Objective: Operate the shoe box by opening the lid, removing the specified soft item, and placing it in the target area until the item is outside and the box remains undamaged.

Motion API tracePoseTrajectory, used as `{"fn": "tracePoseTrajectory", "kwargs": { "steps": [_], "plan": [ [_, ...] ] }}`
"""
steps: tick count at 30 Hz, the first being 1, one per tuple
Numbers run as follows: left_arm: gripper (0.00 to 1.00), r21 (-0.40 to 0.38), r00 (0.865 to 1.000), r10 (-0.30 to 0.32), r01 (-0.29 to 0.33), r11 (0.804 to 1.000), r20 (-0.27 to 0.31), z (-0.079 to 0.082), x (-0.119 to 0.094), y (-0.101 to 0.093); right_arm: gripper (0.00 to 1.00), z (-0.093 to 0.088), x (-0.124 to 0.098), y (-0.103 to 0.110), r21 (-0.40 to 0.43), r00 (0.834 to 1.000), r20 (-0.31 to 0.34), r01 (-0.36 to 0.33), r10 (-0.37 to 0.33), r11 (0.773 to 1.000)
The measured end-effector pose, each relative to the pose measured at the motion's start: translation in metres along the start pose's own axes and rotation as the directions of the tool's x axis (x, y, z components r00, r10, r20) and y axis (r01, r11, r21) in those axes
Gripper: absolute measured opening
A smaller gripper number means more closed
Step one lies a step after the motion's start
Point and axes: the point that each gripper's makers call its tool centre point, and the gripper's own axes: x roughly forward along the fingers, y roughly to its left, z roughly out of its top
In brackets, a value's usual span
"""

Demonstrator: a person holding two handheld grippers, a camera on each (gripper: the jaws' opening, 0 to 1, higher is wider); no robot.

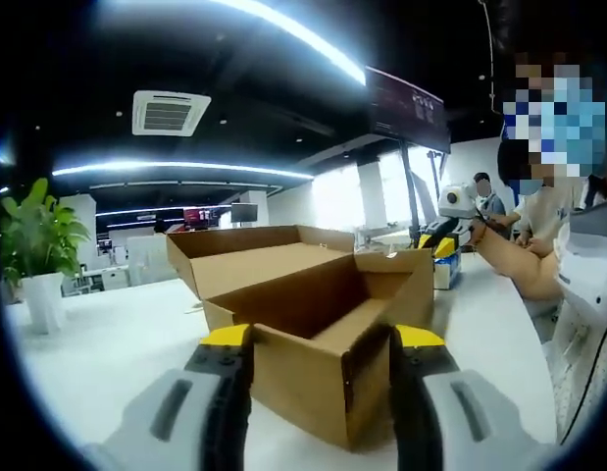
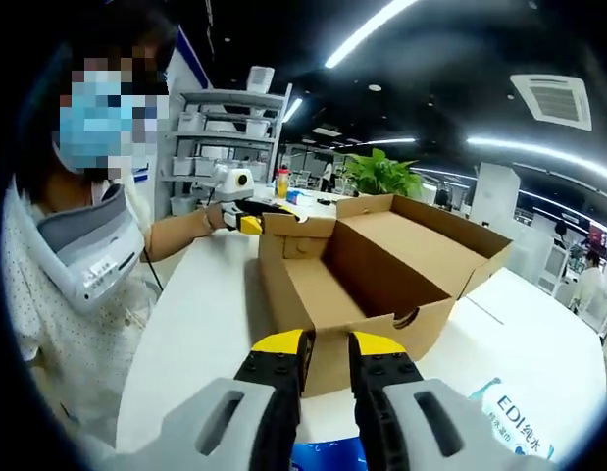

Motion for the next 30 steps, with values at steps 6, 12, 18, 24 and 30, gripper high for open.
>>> {"fn": "tracePoseTrajectory", "kwargs": {
  "steps": [6,12,18,24,30],
  "plan": [
    [0.59,0.003,1.0,0.007,-0.007,1.0,-0.002,-0.0002,0.0002,0.002,0.17,0.0024,0.0009,0.0057,-0.001,0.999,0.01,-0.033,0.033,0.999],
    [0.59,0.004,1.0,0.008,-0.008,1.0,-0.001,-0.0007,0.0012,0.0014,0.17,0.0025,0.0025,0.005,0.003,0.999,0.014,-0.035,0.035,0.999],
    [0.6,0.006,1.0,0.009,-0.009,1.0,-0.001,-0.0011,0.0017,0.002,0.17,0.0017,0.0033,0.0047,0.005,0.999,0.016,-0.038,0.038,0.999],
    [0.6,0.008,1.0,0.009,-0.009,1.0,0.001,-0.0012,0.0014,0.004,0.17,0.0008,0.0034,0.005,-0.008,0.999,0.012,-0.034,0.034,0.999],
    [0.61,0.007,1.0,0.012,-0.012,1.0,0.007,-0.0016,0.0014,0.0038,0.17,0.0009,0.0018,0.0035,-0.001,0.999,0.021,-0.036,0.036,0.999]
  ]
}}
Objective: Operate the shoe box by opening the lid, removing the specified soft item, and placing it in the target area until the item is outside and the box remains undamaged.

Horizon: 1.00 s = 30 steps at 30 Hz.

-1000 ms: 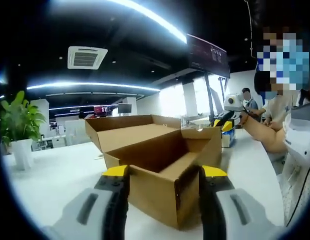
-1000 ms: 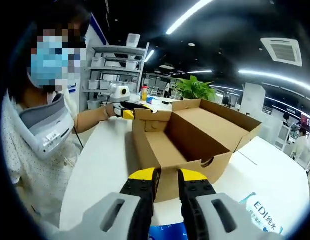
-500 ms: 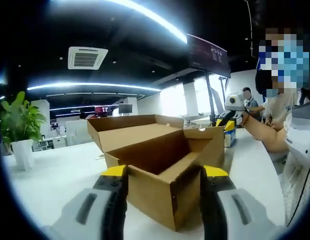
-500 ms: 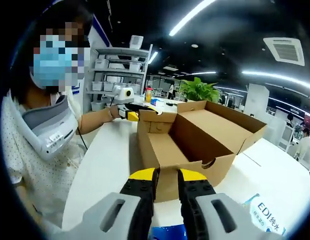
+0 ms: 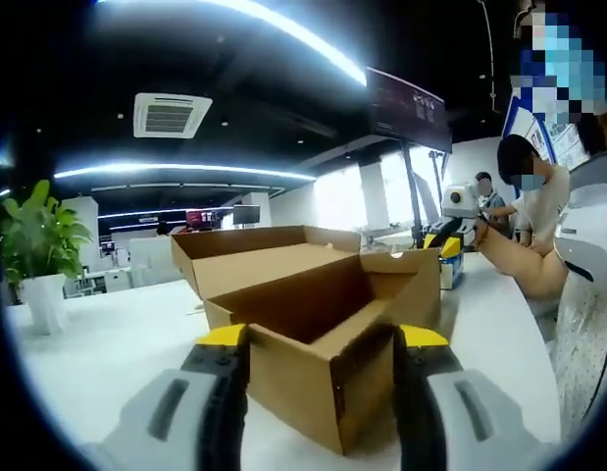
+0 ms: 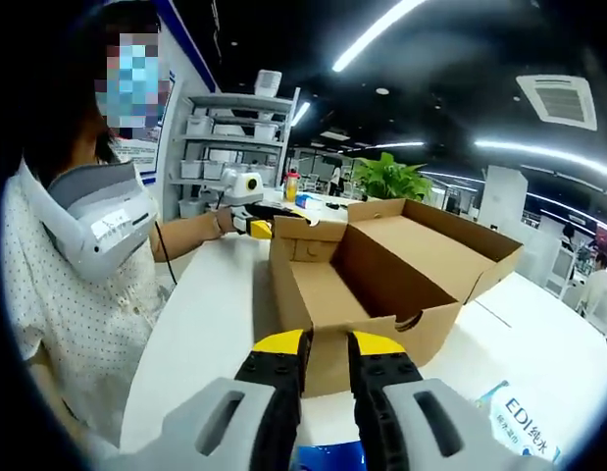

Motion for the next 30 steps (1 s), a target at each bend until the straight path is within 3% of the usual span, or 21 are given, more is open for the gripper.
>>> {"fn": "tracePoseTrajectory", "kwargs": {
  "steps": [17,18,21,23,25,27,30],
  "plan": [
    [0.6,0.004,1.0,-0.008,0.008,1.0,-0.003,0.002,-0.005,-0.001,0.17,0.0,-0.005,0.002,-0.032,0.999,0.044,-0.01,0.011,0.999],
    [0.58,-0.015,1.0,-0.01,0.01,1.0,0.009,0.006,-0.009,-0.001,0.16,0.003,-0.007,0.003,-0.039,0.998,0.061,-0.016,0.018,0.999],
    [0.5,-0.064,0.99,0.011,-0.002,0.998,0.14,0.034,-0.02,0.005,0.18,0.032,-0.024,-0.002,-0.03,0.975,0.222,0.02,-0.013,0.999],
    [0.48,-0.082,0.969,0.03,-0.01,0.997,0.244,0.054,-0.032,0.01,0.19,0.045,-0.035,-0.011,0.001,0.949,0.309,0.065,-0.062,0.998],
    [0.49,-0.128,0.95,0.04,0.0,0.992,0.31,0.068,-0.042,0.012,0.21,0.049,-0.041,-0.019,0.032,0.934,0.345,0.091,-0.096,0.995],
    [0.49,-0.167,0.943,0.045,0.011,0.986,0.329,0.072,-0.047,0.017,0.21,0.048,-0.043,-0.027,0.055,0.927,0.352,0.115,-0.127,0.992],
    [0.48,-0.175,0.948,0.065,-0.01,0.985,0.311,0.074,-0.047,0.022,0.22,0.046,-0.038,-0.033,0.07,0.924,0.349,0.138,-0.154,0.988]
  ]
}}
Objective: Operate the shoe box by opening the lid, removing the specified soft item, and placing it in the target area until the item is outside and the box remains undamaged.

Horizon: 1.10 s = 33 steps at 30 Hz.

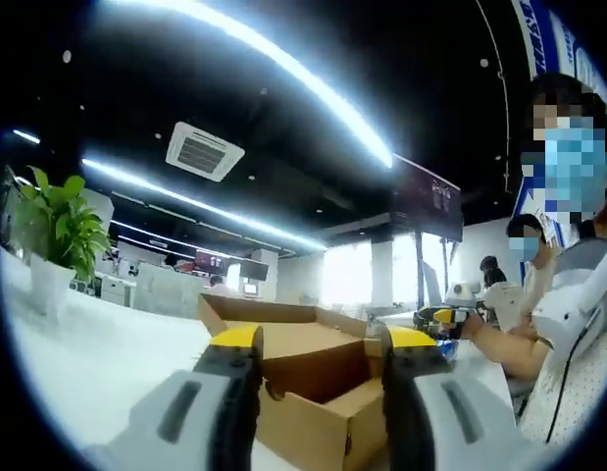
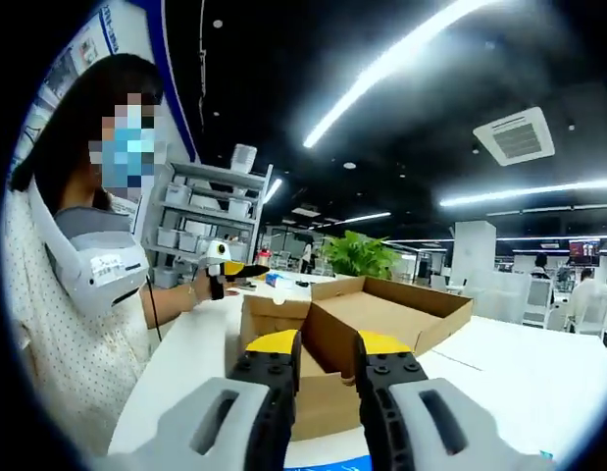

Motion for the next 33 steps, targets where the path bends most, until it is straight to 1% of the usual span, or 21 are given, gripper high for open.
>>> {"fn": "tracePoseTrajectory", "kwargs": {
  "steps": [2,4,6,8,9,12,14,15,17,18,20,22,23,24,27,29,30,31,33],
  "plan": [
    [0.48,0.006,1.0,0.004,-0.004,1.0,-0.02,0.002,0.002,0.001,0.23,-0.002,0.004,0.001,-0.004,1.0,-0.009,0.004,-0.004,1.0],
    [0.48,0.004,0.999,-0.009,0.009,1.0,-0.047,0.003,0.004,-0.001,0.28,-0.001,0.008,0.006,-0.018,1.0,0.0,-0.017,0.017,1.0],
    [0.48,0.003,0.997,-0.024,0.024,1.0,-0.074,0.005,0.009,-0.004,0.33,0.005,0.012,0.011,-0.013,0.999,0.028,-0.036,0.036,0.999],
    [0.48,0.007,0.995,-0.031,0.031,0.999,-0.092,0.01,0.015,-0.005,0.34,0.009,0.017,0.015,-0.007,0.997,0.051,-0.049,0.049,0.999],
    [0.48,0.008,0.995,-0.03,0.031,0.999,-0.096,0.01,0.016,-0.005,0.34,0.01,0.017,0.014,-0.007,0.998,0.052,-0.047,0.047,0.999],
    [0.48,0.034,0.993,0.002,0.002,0.999,-0.121,0.019,0.03,0.004,0.36,0.021,0.021,0.009,-0.031,0.996,0.086,-0.024,0.027,0.999],
    [0.48,0.065,0.991,0.047,-0.039,0.997,-0.128,0.028,0.033,0.025,0.38,0.034,0.019,0.003,-0.012,0.992,0.124,-0.023,0.024,1.0],
    [0.48,0.084,0.99,0.061,-0.05,0.995,-0.131,0.03,0.035,0.031,0.39,0.044,0.018,-0.004,0.008,0.988,0.154,-0.011,0.01,1.0],
    [0.48,0.1,0.987,0.075,-0.06,0.993,-0.144,0.034,0.04,0.043,0.39,0.055,0.017,-0.02,0.021,0.984,0.172,0.038,-0.041,0.999],
    [0.48,0.099,0.986,0.077,-0.062,0.993,-0.15,0.034,0.042,0.046,0.39,0.058,0.017,-0.03,0.029,0.982,0.174,0.066,-0.07,0.997],
    [0.48,0.08,0.983,0.077,-0.064,0.995,-0.169,0.034,0.048,0.057,0.39,0.061,0.019,-0.044,0.056,0.98,0.164,0.106,-0.114,0.993],
    [0.48,0.058,0.981,0.075,-0.065,0.996,-0.18,0.034,0.054,0.067,0.39,0.059,0.023,-0.06,0.097,0.978,0.138,0.145,-0.157,0.985],
    [0.48,0.051,0.98,0.073,-0.064,0.997,-0.186,0.033,0.058,0.071,0.39,0.056,0.027,-0.071,0.116,0.976,0.111,0.173,-0.186,0.978],
    [0.49,0.036,0.978,0.069,-0.063,0.997,-0.198,0.032,0.061,0.075,0.39,0.053,0.029,-0.075,0.122,0.976,0.092,0.187,-0.199,0.975],
    [0.49,-0.039,0.97,0.043,-0.054,0.998,-0.238,0.026,0.073,0.09,0.39,0.042,0.04,-0.095,0.134,0.972,0.007,0.231,-0.234,0.964],
    [0.49,-0.067,0.965,0.047,-0.067,0.995,-0.256,0.023,0.077,0.1,0.39,0.038,0.046,-0.106,0.142,0.968,-0.02,0.249,-0.249,0.958],
    [0.49,-0.077,0.962,0.056,-0.079,0.994,-0.266,0.021,0.081,0.107,0.39,0.035,0.05,-0.115,0.156,0.963,-0.045,0.268,-0.264,0.951],
    [0.49,-0.085,0.959,0.064,-0.091,0.992,-0.275,0.018,0.084,0.113,0.39,0.035,0.052,-0.12,0.16,0.961,-0.049,0.277,-0.273,0.947],
    [0.49,-0.111,0.955,0.077,-0.113,0.987,-0.288,0.015,0.09,0.128,0.39,0.032,0.056,-0.133,0.177,0.95,-0.068,0.312,-0.304,0.934]
  ]
}}
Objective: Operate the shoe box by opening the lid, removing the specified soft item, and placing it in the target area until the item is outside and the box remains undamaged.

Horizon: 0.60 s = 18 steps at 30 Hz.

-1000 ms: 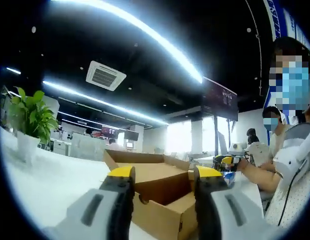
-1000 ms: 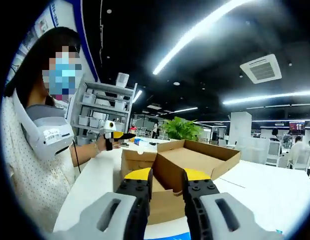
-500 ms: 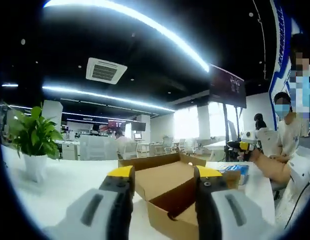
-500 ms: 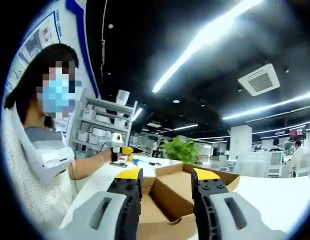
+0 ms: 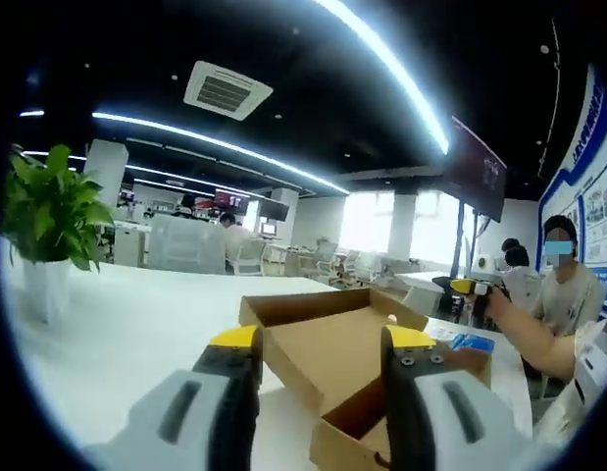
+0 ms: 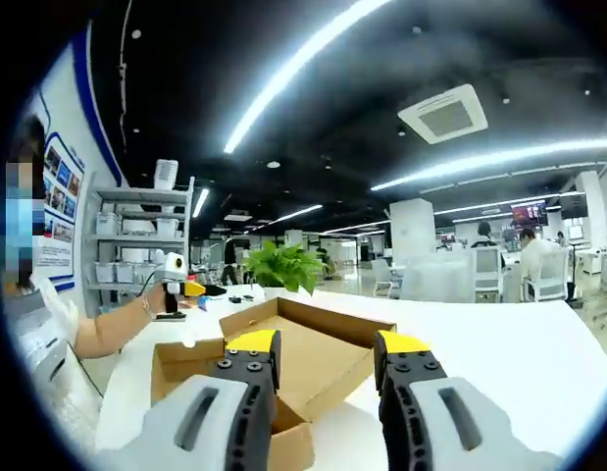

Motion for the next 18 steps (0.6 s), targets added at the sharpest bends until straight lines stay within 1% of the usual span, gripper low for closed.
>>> {"fn": "tracePoseTrajectory", "kwargs": {
  "steps": [2,4,5,7,8,10,12,14,16,18],
  "plan": [
    [0.49,-0.05,1.0,0.008,-0.009,0.999,-0.014,-0.002,0.008,0.011,0.39,-0.004,0.009,-0.011,0.036,0.999,-0.021,0.036,-0.035,0.999],
    [0.49,-0.079,1.0,0.008,-0.01,0.997,-0.026,-0.005,0.016,0.017,0.38,-0.009,0.018,-0.019,0.081,0.998,-0.049,0.054,-0.05,0.995],
    [0.48,-0.102,1.0,0.004,-0.007,0.995,-0.025,-0.004,0.019,0.02,0.38,-0.013,0.022,-0.022,0.1,0.996,-0.07,0.055,-0.048,0.993],
    [0.48,-0.15,1.0,0.002,-0.003,0.989,-0.005,0.0,0.025,0.027,0.38,-0.018,0.031,-0.031,0.123,0.994,-0.093,0.061,-0.05,0.99],
    [0.47,-0.16,1.0,0.002,-0.003,0.987,0.0,0.001,0.026,0.028,0.38,-0.02,0.035,-0.036,0.133,0.992,-0.107,0.075,-0.061,0.988],
    [0.46,-0.22,0.999,0.012,-0.004,0.976,0.034,0.007,0.032,0.038,0.37,-0.022,0.043,-0.043,0.148,0.991,-0.107,0.094,-0.079,0.984],
    [0.44,-0.276,0.999,0.019,-0.011,0.961,0.026,0.004,0.037,0.044,0.37,-0.026,0.052,-0.048,0.179,0.989,-0.118,0.107,-0.086,0.978],
    [0.43,-0.33,1.0,0.022,-0.015,0.944,0.017,0.0,0.044,0.051,0.37,-0.032,0.064,-0.049,0.24,0.988,-0.14,0.104,-0.071,0.965],
    [0.43,-0.351,1.0,0.019,-0.014,0.936,0.011,-0.003,0.051,0.055,0.37,-0.036,0.074,-0.05,0.269,0.986,-0.156,0.101,-0.06,0.958],
    [0.43,-0.371,1.0,0.021,-0.019,0.929,0.002,-0.006,0.056,0.056,0.37,-0.038,0.082,-0.052,0.277,0.985,-0.162,0.108,-0.064,0.955]
  ]
}}
